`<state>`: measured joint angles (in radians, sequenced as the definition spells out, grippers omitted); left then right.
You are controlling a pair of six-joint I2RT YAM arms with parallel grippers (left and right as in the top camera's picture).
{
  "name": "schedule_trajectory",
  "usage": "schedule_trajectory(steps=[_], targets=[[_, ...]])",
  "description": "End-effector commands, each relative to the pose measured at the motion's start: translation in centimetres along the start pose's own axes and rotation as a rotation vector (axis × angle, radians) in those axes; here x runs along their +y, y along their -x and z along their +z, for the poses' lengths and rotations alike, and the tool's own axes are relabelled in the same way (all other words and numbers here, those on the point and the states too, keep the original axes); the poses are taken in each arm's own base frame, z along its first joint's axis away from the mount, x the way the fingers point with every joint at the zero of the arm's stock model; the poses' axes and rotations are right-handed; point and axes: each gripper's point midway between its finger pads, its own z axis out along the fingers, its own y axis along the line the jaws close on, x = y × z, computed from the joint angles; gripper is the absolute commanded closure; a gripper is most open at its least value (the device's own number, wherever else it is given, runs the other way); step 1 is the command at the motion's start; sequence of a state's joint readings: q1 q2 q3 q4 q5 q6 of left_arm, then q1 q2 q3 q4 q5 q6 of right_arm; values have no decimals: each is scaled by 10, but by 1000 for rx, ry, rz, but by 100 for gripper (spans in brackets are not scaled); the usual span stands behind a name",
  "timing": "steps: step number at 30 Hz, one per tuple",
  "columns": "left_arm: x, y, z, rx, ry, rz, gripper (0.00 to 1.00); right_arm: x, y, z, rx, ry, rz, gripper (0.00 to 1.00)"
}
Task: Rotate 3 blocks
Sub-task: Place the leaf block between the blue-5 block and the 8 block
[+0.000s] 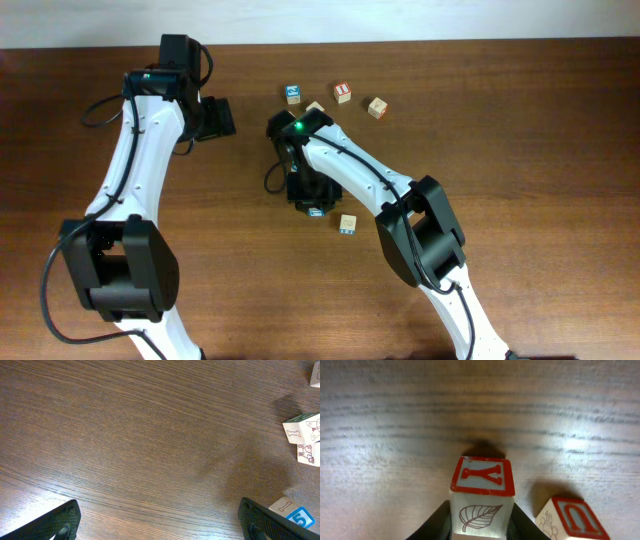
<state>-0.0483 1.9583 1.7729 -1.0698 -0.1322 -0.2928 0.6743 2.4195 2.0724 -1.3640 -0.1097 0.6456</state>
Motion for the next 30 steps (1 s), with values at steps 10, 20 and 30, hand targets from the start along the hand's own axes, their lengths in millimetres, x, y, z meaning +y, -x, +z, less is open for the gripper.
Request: schedule_trajectory(steps=[10,20,30], targets=[[1,3,0,-6,9,-13,1,-16,-2,-14,39,-28,-29,42],[1,3,0,-6,9,-13,1,27,112,-28,-384,193,-12,40],[1,3,0,-6,9,-13,1,21,70,-2,-186,150,17,71]])
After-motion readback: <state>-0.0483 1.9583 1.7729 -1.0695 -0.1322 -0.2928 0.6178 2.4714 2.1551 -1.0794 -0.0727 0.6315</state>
